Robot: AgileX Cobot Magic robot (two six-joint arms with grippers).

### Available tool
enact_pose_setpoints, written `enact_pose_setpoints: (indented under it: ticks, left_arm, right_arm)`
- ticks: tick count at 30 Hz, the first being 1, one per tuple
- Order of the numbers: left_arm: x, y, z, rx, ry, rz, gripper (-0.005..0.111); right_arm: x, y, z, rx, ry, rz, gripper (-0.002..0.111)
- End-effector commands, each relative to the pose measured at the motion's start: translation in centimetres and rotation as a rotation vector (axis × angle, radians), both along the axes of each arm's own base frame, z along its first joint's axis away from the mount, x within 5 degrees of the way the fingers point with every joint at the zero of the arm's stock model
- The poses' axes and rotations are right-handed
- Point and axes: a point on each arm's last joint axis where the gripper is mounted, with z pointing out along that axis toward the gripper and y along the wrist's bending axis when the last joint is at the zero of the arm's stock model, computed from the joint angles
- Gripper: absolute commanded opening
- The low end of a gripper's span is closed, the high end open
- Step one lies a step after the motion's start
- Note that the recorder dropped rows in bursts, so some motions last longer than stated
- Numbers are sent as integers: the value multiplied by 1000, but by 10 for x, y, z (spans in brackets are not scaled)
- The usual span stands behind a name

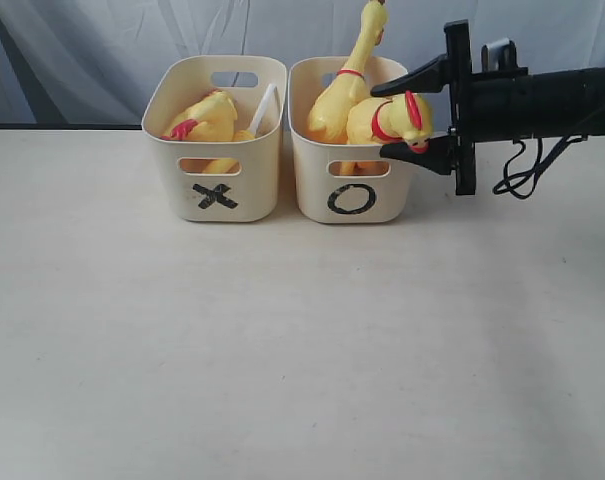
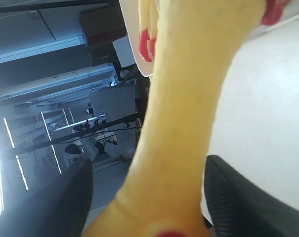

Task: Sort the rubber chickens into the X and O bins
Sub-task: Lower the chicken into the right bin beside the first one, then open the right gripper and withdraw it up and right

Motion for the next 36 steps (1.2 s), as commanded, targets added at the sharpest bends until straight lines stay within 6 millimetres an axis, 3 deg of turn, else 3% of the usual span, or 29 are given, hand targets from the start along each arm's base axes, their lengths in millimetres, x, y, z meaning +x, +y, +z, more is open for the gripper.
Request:
enact_pose_setpoints:
  ticks: [1, 8, 11, 14, 25, 36]
  left_arm:
    - [-1, 0, 1, -6, -11, -14, 0]
    - [-1, 0, 1, -6, -11, -14, 0]
    - [-1, 0, 1, -6, -11, -14, 0]
    - [-1, 0, 1, -6, -11, -14, 0]
    - [-1, 0, 1, -6, -11, -14, 0]
    - [-1, 0, 1, -6, -11, -14, 0]
  right_arm:
    - [0, -1, 10, 37, -16, -16, 61]
    - [1, -1, 11, 49, -8, -24, 62]
    - [1, -1, 11, 48, -5, -23, 85]
    - [1, -1, 11, 41, -17, -18, 94]
    - [-2, -1, 11, 12, -2, 1, 94]
    - [-15, -2, 38, -39, -59, 30, 94]
